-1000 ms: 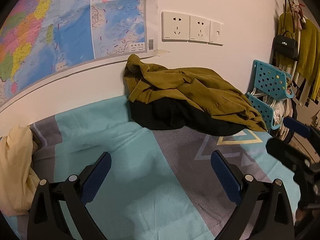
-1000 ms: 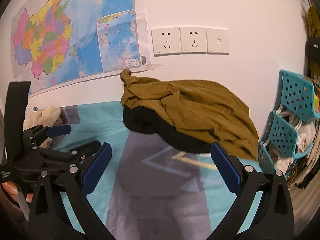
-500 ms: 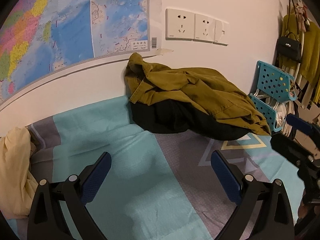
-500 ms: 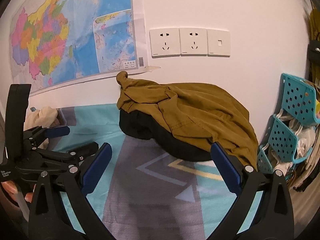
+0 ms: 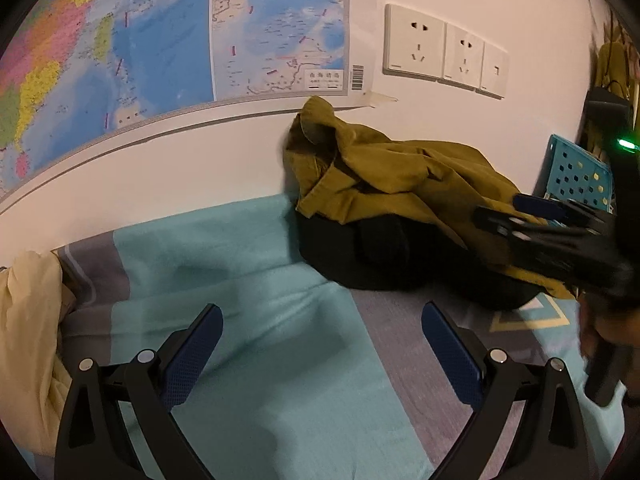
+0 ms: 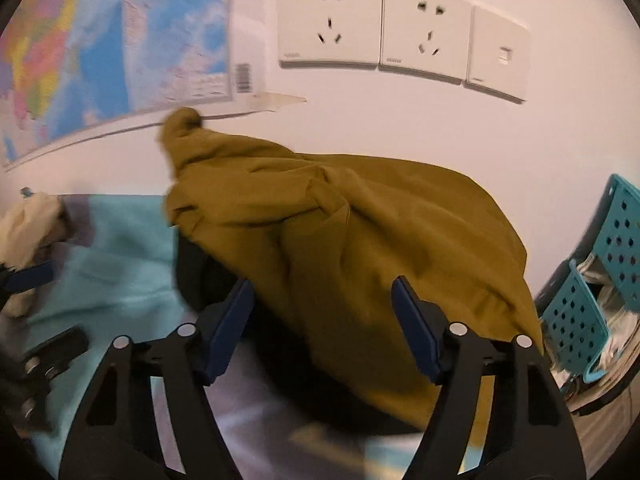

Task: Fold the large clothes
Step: 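Reach both grippers to the olive jacket and grasp its collar edge, then lift the olive jacket up with both grippers and shake it out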

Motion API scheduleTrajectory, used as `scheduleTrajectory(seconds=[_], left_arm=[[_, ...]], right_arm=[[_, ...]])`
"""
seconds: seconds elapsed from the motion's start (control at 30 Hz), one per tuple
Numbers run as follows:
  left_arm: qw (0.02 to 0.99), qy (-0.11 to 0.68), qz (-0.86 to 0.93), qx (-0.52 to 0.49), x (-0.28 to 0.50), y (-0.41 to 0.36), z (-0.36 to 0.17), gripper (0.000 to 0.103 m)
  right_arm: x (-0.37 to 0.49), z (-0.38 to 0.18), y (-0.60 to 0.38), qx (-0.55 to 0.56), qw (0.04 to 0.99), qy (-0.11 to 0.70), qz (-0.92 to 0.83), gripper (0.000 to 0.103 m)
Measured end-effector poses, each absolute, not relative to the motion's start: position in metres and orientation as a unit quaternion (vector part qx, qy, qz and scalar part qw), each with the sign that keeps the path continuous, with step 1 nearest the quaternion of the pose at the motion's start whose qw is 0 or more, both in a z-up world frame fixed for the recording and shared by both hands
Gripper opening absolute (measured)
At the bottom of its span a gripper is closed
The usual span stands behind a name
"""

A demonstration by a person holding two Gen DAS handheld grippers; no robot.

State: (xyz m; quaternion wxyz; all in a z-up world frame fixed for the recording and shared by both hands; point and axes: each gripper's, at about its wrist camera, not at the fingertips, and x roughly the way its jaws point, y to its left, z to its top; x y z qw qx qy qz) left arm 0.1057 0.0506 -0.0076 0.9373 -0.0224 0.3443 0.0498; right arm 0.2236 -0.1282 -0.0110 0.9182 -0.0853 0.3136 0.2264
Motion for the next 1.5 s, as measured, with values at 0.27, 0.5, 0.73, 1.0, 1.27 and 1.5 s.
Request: scheduleTrajectory(seconds=[0.27,0.5,0.73,1.0,1.27,1.5], left_arm=[[0.933,0.356,0.061,-0.012,0.128,0.054,-0.015,0.096],[0.93,0.36,0.066,-0.013,0.141,0.058,-0.023,0.096],[0.928,0.366,0.074,-0.017,0.144,0.06,-0.028,0.096],[0.922,0.377,0.086,-0.021,0.145,0.069,-0.039,0.096],[0.935,0.35,0.059,-0.02,0.152,0.066,-0.033,0.096],[0.943,0.328,0.001,-0.057,0.174,0.056,-0.031,0.096]], right_arm=[[0.241,-0.01,-0.125,-0.116,0.903,0.327,0.254,0.002],[0.196,0.043,-0.186,-0.096,0.928,0.253,0.254,0.033],[0.2,0.002,-0.118,-0.24,0.893,0.263,0.276,0.086],[0.222,-0.017,-0.07,-0.323,0.873,0.232,0.281,0.051],[0.227,0.081,-0.127,-0.182,0.923,0.204,0.272,0.002],[0.221,0.166,-0.218,-0.05,0.95,0.158,0.263,0.002]])
